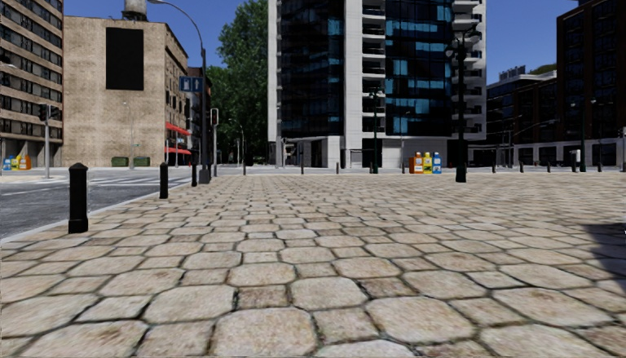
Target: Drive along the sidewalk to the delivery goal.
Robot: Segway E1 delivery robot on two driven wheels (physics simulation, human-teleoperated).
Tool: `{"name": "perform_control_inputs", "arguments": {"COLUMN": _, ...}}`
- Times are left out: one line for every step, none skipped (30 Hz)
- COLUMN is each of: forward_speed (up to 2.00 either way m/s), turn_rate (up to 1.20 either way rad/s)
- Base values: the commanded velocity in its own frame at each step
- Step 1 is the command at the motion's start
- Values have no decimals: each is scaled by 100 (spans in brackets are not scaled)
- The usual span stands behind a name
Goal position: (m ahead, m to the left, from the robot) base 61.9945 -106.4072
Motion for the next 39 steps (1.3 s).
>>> {"name": "perform_control_inputs", "arguments": {"forward_speed": 200, "turn_rate": -50}}
{"name": "perform_control_inputs", "arguments": {"forward_speed": 200, "turn_rate": -53}}
{"name": "perform_control_inputs", "arguments": {"forward_speed": 200, "turn_rate": -54}}
{"name": "perform_control_inputs", "arguments": {"forward_speed": 200, "turn_rate": -54}}
{"name": "perform_control_inputs", "arguments": {"forward_speed": 200, "turn_rate": -54}}
{"name": "perform_control_inputs", "arguments": {"forward_speed": 200, "turn_rate": -54}}
{"name": "perform_control_inputs", "arguments": {"forward_speed": 200, "turn_rate": -54}}
{"name": "perform_control_inputs", "arguments": {"forward_speed": 200, "turn_rate": -54}}
{"name": "perform_control_inputs", "arguments": {"forward_speed": 200, "turn_rate": -54}}
{"name": "perform_control_inputs", "arguments": {"forward_speed": 200, "turn_rate": -54}}
{"name": "perform_control_inputs", "arguments": {"forward_speed": 200, "turn_rate": -54}}
{"name": "perform_control_inputs", "arguments": {"forward_speed": 200, "turn_rate": -54}}
{"name": "perform_control_inputs", "arguments": {"forward_speed": 200, "turn_rate": -54}}
{"name": "perform_control_inputs", "arguments": {"forward_speed": 200, "turn_rate": -54}}
{"name": "perform_control_inputs", "arguments": {"forward_speed": 200, "turn_rate": -54}}
{"name": "perform_control_inputs", "arguments": {"forward_speed": 200, "turn_rate": -54}}
{"name": "perform_control_inputs", "arguments": {"forward_speed": 200, "turn_rate": -54}}
{"name": "perform_control_inputs", "arguments": {"forward_speed": 200, "turn_rate": -54}}
{"name": "perform_control_inputs", "arguments": {"forward_speed": 200, "turn_rate": -54}}
{"name": "perform_control_inputs", "arguments": {"forward_speed": 200, "turn_rate": -54}}
{"name": "perform_control_inputs", "arguments": {"forward_speed": 200, "turn_rate": -54}}
{"name": "perform_control_inputs", "arguments": {"forward_speed": 200, "turn_rate": -54}}
{"name": "perform_control_inputs", "arguments": {"forward_speed": 200, "turn_rate": -54}}
{"name": "perform_control_inputs", "arguments": {"forward_speed": 200, "turn_rate": -54}}
{"name": "perform_control_inputs", "arguments": {"forward_speed": 200, "turn_rate": -54}}
{"name": "perform_control_inputs", "arguments": {"forward_speed": 200, "turn_rate": -54}}
{"name": "perform_control_inputs", "arguments": {"forward_speed": 200, "turn_rate": -54}}
{"name": "perform_control_inputs", "arguments": {"forward_speed": 200, "turn_rate": -54}}
{"name": "perform_control_inputs", "arguments": {"forward_speed": 200, "turn_rate": -54}}
{"name": "perform_control_inputs", "arguments": {"forward_speed": 200, "turn_rate": -54}}
{"name": "perform_control_inputs", "arguments": {"forward_speed": 200, "turn_rate": -54}}
{"name": "perform_control_inputs", "arguments": {"forward_speed": 200, "turn_rate": -54}}
{"name": "perform_control_inputs", "arguments": {"forward_speed": 200, "turn_rate": -54}}
{"name": "perform_control_inputs", "arguments": {"forward_speed": 200, "turn_rate": -54}}
{"name": "perform_control_inputs", "arguments": {"forward_speed": 200, "turn_rate": -54}}
{"name": "perform_control_inputs", "arguments": {"forward_speed": 200, "turn_rate": -54}}
{"name": "perform_control_inputs", "arguments": {"forward_speed": 200, "turn_rate": -54}}
{"name": "perform_control_inputs", "arguments": {"forward_speed": 200, "turn_rate": -54}}
{"name": "perform_control_inputs", "arguments": {"forward_speed": 200, "turn_rate": -54}}
